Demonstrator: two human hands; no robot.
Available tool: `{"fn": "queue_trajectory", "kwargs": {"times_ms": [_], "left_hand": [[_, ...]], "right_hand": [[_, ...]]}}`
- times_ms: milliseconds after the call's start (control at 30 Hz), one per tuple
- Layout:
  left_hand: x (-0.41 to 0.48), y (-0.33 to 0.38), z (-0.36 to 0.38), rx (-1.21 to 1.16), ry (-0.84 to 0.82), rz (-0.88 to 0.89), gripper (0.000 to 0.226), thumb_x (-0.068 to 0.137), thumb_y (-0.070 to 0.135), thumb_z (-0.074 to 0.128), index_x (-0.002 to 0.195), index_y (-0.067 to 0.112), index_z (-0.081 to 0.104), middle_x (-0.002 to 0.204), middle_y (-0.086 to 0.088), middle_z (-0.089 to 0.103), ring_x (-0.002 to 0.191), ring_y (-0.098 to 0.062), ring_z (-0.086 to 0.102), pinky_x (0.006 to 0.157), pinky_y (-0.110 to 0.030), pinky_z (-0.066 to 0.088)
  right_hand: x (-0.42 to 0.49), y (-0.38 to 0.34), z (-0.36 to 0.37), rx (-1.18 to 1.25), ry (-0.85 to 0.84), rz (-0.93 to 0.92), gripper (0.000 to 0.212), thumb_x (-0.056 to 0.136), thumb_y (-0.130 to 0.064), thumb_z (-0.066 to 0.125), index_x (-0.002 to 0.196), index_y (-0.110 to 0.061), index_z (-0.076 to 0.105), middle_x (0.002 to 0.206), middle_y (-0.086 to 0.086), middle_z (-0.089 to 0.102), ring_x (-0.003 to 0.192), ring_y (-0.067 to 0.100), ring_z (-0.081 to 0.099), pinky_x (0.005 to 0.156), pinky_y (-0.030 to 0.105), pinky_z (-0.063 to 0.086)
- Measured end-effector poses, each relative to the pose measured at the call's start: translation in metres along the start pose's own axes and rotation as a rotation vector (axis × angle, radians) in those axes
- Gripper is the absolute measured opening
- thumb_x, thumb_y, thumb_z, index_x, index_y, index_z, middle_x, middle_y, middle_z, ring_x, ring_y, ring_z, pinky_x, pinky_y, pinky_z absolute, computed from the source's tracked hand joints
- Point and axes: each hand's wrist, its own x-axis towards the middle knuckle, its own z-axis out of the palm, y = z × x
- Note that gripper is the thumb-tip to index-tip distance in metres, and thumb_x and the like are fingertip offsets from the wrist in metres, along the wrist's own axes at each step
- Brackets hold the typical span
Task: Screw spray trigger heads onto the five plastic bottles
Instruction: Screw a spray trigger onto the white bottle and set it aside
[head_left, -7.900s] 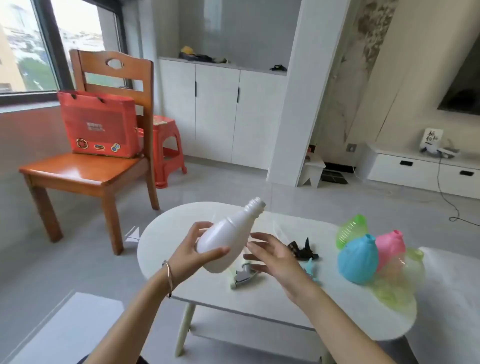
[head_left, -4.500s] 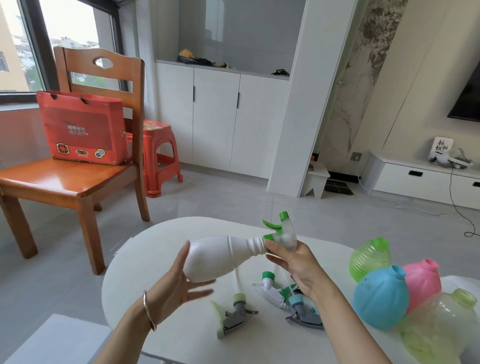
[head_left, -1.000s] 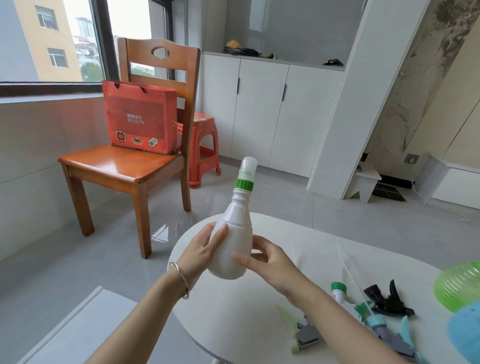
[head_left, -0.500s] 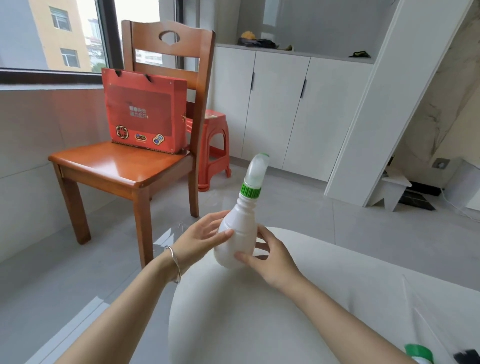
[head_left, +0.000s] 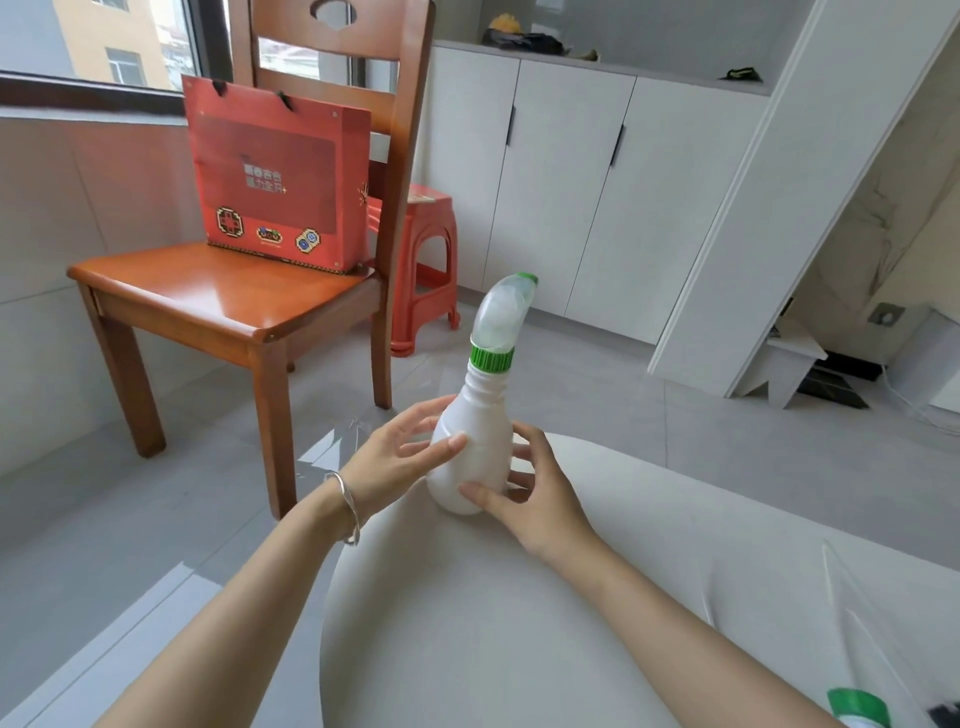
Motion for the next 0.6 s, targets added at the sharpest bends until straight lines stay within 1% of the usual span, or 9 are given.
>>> {"fn": "queue_trajectory", "kwargs": {"times_ms": [100,167,267,300,367,433,467,533,600], "left_hand": [[-0.004,-0.004,0.003,0.014,0.009,-0.015,0.055,0.073,0.046,0.065,0.126,0.038,0.053,0.124,-0.002,0.064,0.112,-0.013,0.062,0.101,-0.039,0.047],[-0.012,-0.003,0.006,0.062,0.037,-0.020,0.064,0.072,0.049,0.064,0.133,0.035,0.047,0.130,-0.003,0.059,0.120,-0.013,0.057,0.104,-0.036,0.044],[-0.023,-0.006,0.005,0.100,0.137,-0.057,0.078,0.070,0.056,0.066,0.139,0.032,0.038,0.141,-0.002,0.048,0.123,-0.015,0.052,0.103,-0.035,0.043],[-0.029,-0.003,0.006,0.107,0.175,-0.070,0.078,0.070,0.057,0.066,0.138,0.033,0.038,0.142,-0.001,0.046,0.121,-0.015,0.053,0.101,-0.034,0.045],[-0.046,0.003,0.010,0.119,0.229,-0.081,0.074,0.067,0.059,0.064,0.134,0.036,0.040,0.139,0.001,0.047,0.110,-0.012,0.055,0.085,-0.023,0.050],[-0.065,0.009,0.016,0.151,0.257,-0.081,0.066,0.071,0.055,0.063,0.131,0.036,0.041,0.137,0.002,0.048,0.105,-0.011,0.054,0.069,-0.011,0.045],[-0.075,0.013,0.020,0.167,0.272,-0.079,0.060,0.076,0.050,0.063,0.130,0.035,0.042,0.138,0.001,0.048,0.105,-0.012,0.054,0.064,-0.009,0.044],[-0.094,0.019,0.030,0.224,0.276,-0.067,0.050,0.081,0.043,0.063,0.126,0.036,0.042,0.137,-0.001,0.049,0.102,-0.013,0.056,0.060,-0.007,0.044],[-0.115,0.025,0.039,0.308,0.259,-0.071,0.050,0.083,0.043,0.062,0.128,0.032,0.044,0.136,-0.001,0.051,0.102,-0.014,0.056,0.069,-0.011,0.045]], "right_hand": [[-0.003,-0.003,0.000,0.052,-0.044,0.048,0.068,0.074,-0.028,0.078,0.123,-0.040,0.034,0.127,-0.011,0.051,0.099,0.003,0.062,0.080,0.020,0.052],[-0.009,-0.008,-0.003,0.122,-0.045,0.091,0.074,0.076,-0.027,0.076,0.133,-0.033,0.029,0.136,-0.006,0.046,0.108,0.004,0.057,0.082,0.017,0.048],[-0.018,-0.014,-0.014,0.086,-0.021,0.122,0.080,0.076,-0.034,0.075,0.139,-0.031,0.025,0.143,-0.006,0.038,0.123,0.011,0.046,0.092,0.025,0.043],[-0.024,-0.018,-0.021,0.076,-0.010,0.126,0.080,0.076,-0.035,0.075,0.139,-0.031,0.026,0.144,-0.005,0.037,0.124,0.013,0.045,0.093,0.027,0.041],[-0.038,-0.026,-0.038,0.069,0.011,0.118,0.079,0.076,-0.032,0.074,0.139,-0.028,0.027,0.144,-0.003,0.038,0.122,0.013,0.046,0.092,0.027,0.040],[-0.054,-0.037,-0.058,0.034,0.014,0.096,0.080,0.077,-0.029,0.074,0.140,-0.025,0.026,0.146,-0.002,0.038,0.122,0.014,0.046,0.097,0.028,0.039],[-0.063,-0.042,-0.070,0.006,0.012,0.084,0.081,0.077,-0.027,0.075,0.141,-0.025,0.025,0.146,-0.001,0.037,0.123,0.015,0.046,0.101,0.029,0.037],[-0.085,-0.051,-0.096,-0.039,0.019,0.071,0.081,0.076,-0.028,0.075,0.141,-0.027,0.025,0.147,-0.002,0.036,0.125,0.014,0.044,0.107,0.031,0.033],[-0.111,-0.061,-0.124,-0.093,0.014,0.061,0.080,0.075,-0.033,0.074,0.139,-0.030,0.027,0.147,-0.006,0.035,0.128,0.013,0.043,0.107,0.029,0.032]]}}
